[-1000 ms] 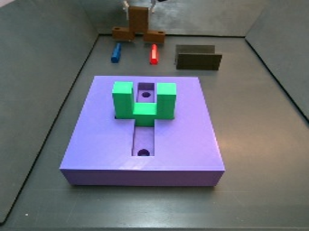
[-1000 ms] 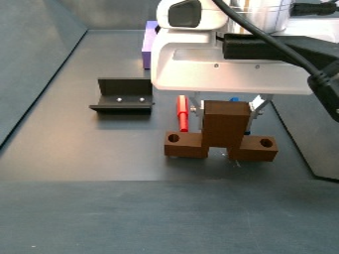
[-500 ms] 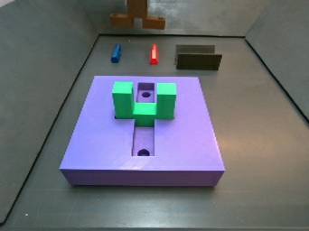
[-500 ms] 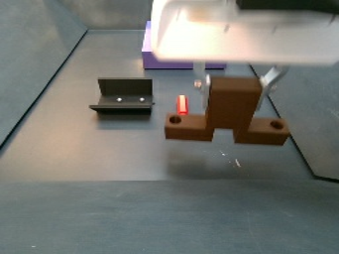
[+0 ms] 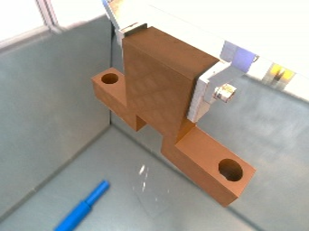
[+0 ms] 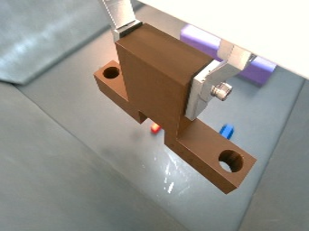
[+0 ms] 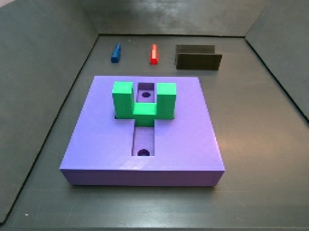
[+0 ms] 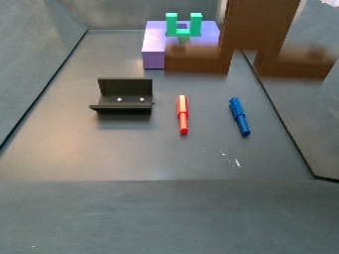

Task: Pick up the brown object. Move up. Move to above the board. Insert the brown object.
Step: Move to above the board.

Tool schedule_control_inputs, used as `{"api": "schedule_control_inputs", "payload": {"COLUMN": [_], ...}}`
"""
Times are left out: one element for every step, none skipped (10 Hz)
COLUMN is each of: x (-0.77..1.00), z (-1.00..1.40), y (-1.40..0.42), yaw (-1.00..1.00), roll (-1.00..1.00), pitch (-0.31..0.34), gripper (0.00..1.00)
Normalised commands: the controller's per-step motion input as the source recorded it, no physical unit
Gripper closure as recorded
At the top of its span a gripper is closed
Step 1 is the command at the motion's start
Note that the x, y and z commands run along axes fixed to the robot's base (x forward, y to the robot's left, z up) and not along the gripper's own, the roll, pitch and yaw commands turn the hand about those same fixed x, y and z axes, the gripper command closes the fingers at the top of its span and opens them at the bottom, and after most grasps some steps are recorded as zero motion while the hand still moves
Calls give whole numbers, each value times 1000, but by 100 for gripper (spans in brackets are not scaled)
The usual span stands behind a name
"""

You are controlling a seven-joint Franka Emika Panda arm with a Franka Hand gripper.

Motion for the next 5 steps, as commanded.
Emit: {"api": "schedule_control_inputs", "payload": {"x": [34, 35, 147, 146, 141], "z": [495, 251, 138, 132, 132], "y": [1, -2, -1400, -1400, -1400], "yaw": [1, 2, 352, 316, 226], "roll": [8, 8, -133, -88, -27], "pitch": [85, 62, 192, 172, 112], "gripper": [100, 100, 100, 100, 100]}}
